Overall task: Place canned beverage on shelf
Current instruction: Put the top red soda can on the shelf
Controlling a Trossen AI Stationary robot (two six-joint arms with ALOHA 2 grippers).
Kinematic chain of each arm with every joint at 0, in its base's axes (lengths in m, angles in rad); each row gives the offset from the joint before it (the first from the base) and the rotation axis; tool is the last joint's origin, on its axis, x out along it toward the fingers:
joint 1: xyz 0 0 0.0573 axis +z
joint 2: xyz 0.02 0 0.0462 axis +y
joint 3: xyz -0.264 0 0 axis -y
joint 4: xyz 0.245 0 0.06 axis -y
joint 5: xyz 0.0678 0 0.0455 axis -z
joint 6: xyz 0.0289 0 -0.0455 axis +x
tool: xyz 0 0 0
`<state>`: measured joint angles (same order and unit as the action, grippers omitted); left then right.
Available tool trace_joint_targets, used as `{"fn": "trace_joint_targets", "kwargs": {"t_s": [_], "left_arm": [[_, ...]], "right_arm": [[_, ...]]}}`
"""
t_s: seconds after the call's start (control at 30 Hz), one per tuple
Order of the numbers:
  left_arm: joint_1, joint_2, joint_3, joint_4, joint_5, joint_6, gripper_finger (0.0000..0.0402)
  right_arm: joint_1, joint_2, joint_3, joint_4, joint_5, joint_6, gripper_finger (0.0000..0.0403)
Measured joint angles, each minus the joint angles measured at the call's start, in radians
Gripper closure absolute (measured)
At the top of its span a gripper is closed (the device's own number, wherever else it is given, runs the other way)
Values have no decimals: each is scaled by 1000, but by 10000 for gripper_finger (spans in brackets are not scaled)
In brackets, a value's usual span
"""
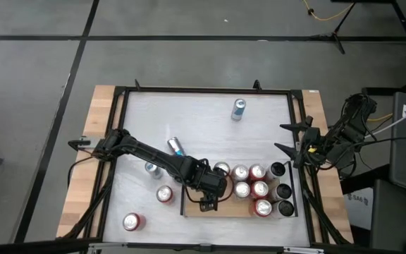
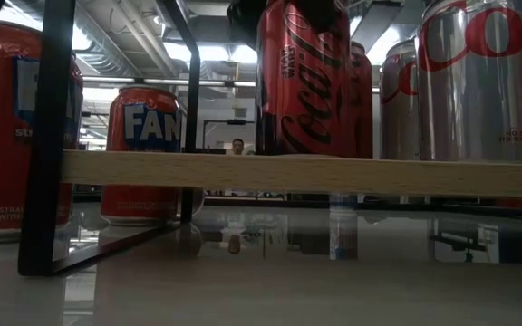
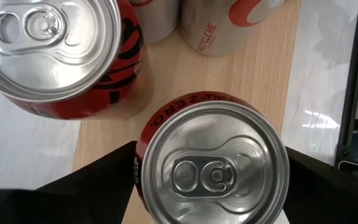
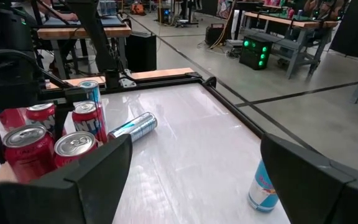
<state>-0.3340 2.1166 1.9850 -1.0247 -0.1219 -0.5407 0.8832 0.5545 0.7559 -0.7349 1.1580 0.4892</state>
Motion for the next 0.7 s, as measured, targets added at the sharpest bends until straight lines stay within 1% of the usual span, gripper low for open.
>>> {"fn": "trace_joint_targets", "kwargs": {"t_s": [0.7], "left_arm": [[2,0,0,9,4,-7,72]], "right_arm": [[0,0,0,0,0,0,56]]}}
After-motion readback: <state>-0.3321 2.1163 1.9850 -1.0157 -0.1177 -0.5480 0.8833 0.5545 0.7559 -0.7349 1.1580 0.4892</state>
